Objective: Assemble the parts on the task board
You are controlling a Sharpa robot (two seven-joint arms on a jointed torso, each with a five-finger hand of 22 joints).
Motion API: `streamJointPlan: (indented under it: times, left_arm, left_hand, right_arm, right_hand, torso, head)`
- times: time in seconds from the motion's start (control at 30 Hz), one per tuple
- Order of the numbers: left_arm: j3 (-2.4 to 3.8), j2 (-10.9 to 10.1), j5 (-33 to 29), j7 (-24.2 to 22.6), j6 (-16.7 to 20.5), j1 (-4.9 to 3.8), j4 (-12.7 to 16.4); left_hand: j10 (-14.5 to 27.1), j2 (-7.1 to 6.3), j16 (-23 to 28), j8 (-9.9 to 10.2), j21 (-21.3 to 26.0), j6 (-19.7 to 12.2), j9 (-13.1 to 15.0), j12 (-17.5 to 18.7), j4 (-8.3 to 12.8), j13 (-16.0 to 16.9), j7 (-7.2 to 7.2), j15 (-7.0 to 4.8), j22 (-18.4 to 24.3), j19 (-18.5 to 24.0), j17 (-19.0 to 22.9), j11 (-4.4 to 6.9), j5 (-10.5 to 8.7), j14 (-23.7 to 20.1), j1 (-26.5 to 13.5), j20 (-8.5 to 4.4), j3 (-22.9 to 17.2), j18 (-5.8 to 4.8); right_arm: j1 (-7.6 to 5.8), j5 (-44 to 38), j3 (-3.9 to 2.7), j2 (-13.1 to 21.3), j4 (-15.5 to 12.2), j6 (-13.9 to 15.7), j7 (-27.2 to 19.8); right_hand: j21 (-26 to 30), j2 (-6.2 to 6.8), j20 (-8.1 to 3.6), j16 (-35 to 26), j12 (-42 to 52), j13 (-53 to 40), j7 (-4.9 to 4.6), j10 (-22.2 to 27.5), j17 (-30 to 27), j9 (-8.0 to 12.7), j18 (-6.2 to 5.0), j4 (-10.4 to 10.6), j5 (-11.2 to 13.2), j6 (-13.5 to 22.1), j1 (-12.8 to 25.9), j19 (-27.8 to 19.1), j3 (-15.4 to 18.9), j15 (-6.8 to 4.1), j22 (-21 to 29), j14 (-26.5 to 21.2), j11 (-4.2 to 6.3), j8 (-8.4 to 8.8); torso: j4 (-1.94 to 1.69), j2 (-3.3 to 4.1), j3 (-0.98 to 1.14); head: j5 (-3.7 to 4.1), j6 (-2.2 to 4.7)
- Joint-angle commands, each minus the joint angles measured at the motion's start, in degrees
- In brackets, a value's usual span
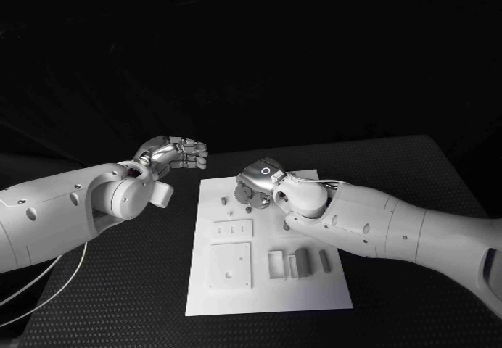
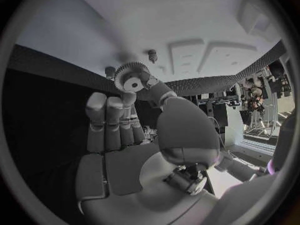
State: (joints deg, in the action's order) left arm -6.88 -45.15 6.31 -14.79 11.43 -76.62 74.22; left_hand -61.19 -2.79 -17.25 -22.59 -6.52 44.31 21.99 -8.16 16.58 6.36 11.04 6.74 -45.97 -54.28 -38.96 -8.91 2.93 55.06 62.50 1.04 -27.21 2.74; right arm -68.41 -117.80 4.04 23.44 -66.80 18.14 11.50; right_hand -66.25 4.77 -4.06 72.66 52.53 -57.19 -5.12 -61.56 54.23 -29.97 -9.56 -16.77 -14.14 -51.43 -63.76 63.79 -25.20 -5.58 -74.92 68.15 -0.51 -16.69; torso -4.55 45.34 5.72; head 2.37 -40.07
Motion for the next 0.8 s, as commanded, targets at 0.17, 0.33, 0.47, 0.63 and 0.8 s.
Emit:
streamJointPlan:
  times: [0.17,0.33,0.47,0.63,0.8]
  left_arm:
    - [0.05,0.05,0.18,-0.51,0.01,-0.04,0.09]
    - [0.05,0.08,0.18,-0.49,-0.01,-0.04,0.10]
    - [0.05,0.18,0.18,-0.49,-0.06,-0.04,-0.01]
    - [0.05,0.26,0.18,-0.49,-0.09,-0.04,-0.13]
    - [0.05,0.40,0.18,-0.50,-0.12,-0.04,-0.19]
  left_hand:
    - [-0.15,-0.19,0.26,0.27,0.31,0.04,-0.07,0.35,0.07,-0.08,0.38,0.32,-0.04,-0.30,-0.10,-0.17,0.02,-0.08,-0.44,0.29,0.34,0.63]
    - [-0.15,-0.19,0.28,0.27,0.32,0.03,-0.08,0.36,0.07,-0.08,0.39,0.33,-0.05,-0.31,-0.11,-0.17,0.02,-0.07,-0.47,0.30,0.35,0.63]
    - [-0.15,-0.19,0.30,0.27,0.34,0.03,-0.09,0.37,0.07,-0.08,0.39,0.33,-0.05,-0.31,-0.13,-0.17,0.02,-0.07,-0.48,0.30,0.36,0.63]
    - [-0.15,-0.18,0.32,0.28,0.35,0.03,-0.09,0.38,0.07,-0.08,0.39,0.33,-0.05,-0.31,-0.14,-0.18,0.02,-0.07,-0.49,0.30,0.36,0.63]
    - [-0.15,-0.17,0.33,0.28,0.36,0.03,-0.10,0.39,0.07,-0.08,0.39,0.33,-0.06,-0.31,-0.15,-0.18,0.02,-0.07,-0.50,0.30,0.36,0.63]
  right_arm:
    - [-0.01,-1.75,-0.03,-0.44,0.34,0.66,0.39]
    - [-0.01,-1.78,-0.03,-0.67,0.40,0.62,0.38]
    - [0.00,-1.80,-0.02,-0.74,0.40,0.76,0.51]
    - [0.00,-2.02,-0.02,-1.05,0.47,0.96,0.59]
    - [0.00,-2.12,-0.02,-1.36,1.05,0.89,0.55]
  right_hand:
    - [-0.20,0.03,-0.31,-0.04,0.28,0.09,-1.92,-0.49,-0.09,-0.05,-5.44,0.08,0.09,-1.99,-0.53,0.15,0.36,0.13,-0.92,0.48,-0.10,-0.15]
    - [-0.20,0.04,-0.32,-0.05,0.28,0.12,-1.91,-0.52,-0.11,-0.05,-5.44,0.08,0.09,-2.00,-0.55,0.18,0.37,0.12,-0.91,0.52,-0.10,-0.14]
    - [-0.20,0.04,-0.33,-0.07,0.28,0.14,-1.91,-0.54,-0.11,-0.04,-5.44,0.08,0.09,-2.00,-0.56,0.20,0.38,0.12,-0.90,0.54,-0.09,-0.13]
    - [-0.19,0.04,-0.35,-0.09,0.28,0.16,-1.91,-0.56,-0.12,-0.04,-5.44,0.08,0.09,-2.00,-0.57,0.23,0.39,0.11,-0.89,0.57,-0.09,-0.11]
    - [-0.19,0.03,-0.36,-0.10,0.28,0.18,-1.91,-0.58,-0.13,-0.04,-5.44,0.08,0.09,-2.01,-0.59,0.25,0.39,0.11,-0.89,0.60,-0.09,-0.10]
  torso:
    - [-3.38,-0.01,0.02]
    - [-3.35,0.03,0.07]
    - [-3.41,-0.02,0.08]
    - [-3.44,-0.04,0.06]
    - [-3.42,-0.03,0.07]
  head:
    - [-0.23,-0.05]
    - [-0.20,0.07]
    - [-0.17,-0.02]
    - [-0.19,-0.12]
    - [-0.19,-0.12]
